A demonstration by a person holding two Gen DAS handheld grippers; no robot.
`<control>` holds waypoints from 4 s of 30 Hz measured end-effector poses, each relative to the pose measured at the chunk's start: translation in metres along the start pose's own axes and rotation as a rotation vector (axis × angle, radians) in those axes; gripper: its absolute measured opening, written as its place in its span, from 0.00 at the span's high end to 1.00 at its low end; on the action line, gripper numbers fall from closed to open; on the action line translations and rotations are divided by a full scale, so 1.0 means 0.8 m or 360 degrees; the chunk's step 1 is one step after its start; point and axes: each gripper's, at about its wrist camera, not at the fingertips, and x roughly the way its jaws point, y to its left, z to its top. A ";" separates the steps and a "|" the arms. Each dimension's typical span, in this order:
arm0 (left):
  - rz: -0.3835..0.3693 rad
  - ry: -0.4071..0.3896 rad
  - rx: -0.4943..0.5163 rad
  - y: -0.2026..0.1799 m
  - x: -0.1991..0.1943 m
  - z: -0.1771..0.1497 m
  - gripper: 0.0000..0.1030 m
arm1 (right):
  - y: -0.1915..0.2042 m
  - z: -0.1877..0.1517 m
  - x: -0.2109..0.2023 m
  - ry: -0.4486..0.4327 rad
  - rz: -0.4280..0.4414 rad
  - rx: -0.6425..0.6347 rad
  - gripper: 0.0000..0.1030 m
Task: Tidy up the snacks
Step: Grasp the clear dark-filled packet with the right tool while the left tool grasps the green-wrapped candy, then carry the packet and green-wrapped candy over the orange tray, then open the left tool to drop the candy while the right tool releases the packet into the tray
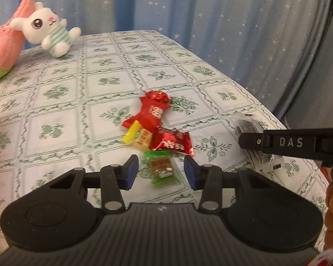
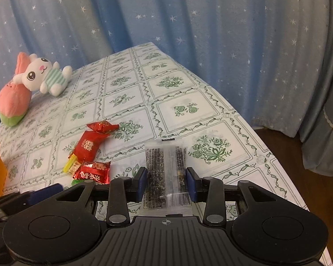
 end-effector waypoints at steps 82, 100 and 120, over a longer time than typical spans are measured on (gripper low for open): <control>0.0443 -0.0213 -0.0475 0.194 -0.405 -0.122 0.82 | 0.290 -0.152 -0.235 -0.0021 0.0592 -0.0662 0.63; 0.0489 -0.0112 -0.0453 0.295 -0.349 -0.088 0.82 | 0.362 -0.118 -0.153 0.0082 0.0665 -0.0691 0.63; 0.0488 0.0005 -0.0430 0.345 -0.276 -0.081 0.82 | 0.401 -0.102 -0.073 0.0170 0.0660 -0.0695 0.63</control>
